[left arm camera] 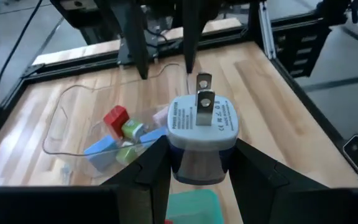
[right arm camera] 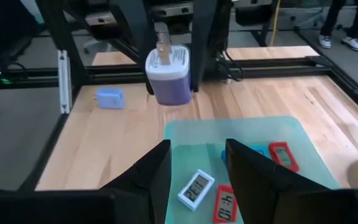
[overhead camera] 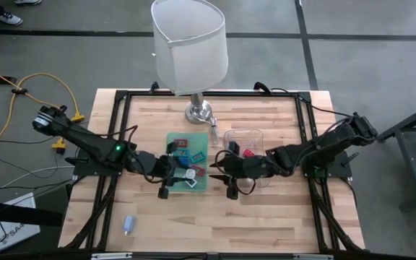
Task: Pick & Place Office items
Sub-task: Put the purple charger adapter into the transparent bin
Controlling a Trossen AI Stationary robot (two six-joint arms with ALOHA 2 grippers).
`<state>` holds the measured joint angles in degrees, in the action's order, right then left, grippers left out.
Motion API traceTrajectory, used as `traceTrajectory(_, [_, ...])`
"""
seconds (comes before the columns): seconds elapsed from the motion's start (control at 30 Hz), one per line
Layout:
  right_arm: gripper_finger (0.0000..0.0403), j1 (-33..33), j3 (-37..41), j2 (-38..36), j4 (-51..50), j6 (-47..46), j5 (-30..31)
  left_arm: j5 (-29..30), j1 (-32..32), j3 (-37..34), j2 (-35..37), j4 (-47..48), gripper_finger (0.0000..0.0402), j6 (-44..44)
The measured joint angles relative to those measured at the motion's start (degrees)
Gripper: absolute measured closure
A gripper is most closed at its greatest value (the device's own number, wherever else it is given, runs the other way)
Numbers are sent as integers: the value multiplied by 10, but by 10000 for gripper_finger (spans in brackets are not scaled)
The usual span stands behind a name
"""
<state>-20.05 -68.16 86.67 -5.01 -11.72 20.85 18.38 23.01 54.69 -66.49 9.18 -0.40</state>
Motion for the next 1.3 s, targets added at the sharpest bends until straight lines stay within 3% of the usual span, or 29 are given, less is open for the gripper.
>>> traceTrajectory(0.6, [264, 3, 0, 0, 61, 102, -15, 36, 4, 0, -14, -71, 274, 0])
traceTrajectory(1.3, [264, 11, 0, 0, 113, 135, -29, 40, -3, 0, -26, -127, 274, 15])
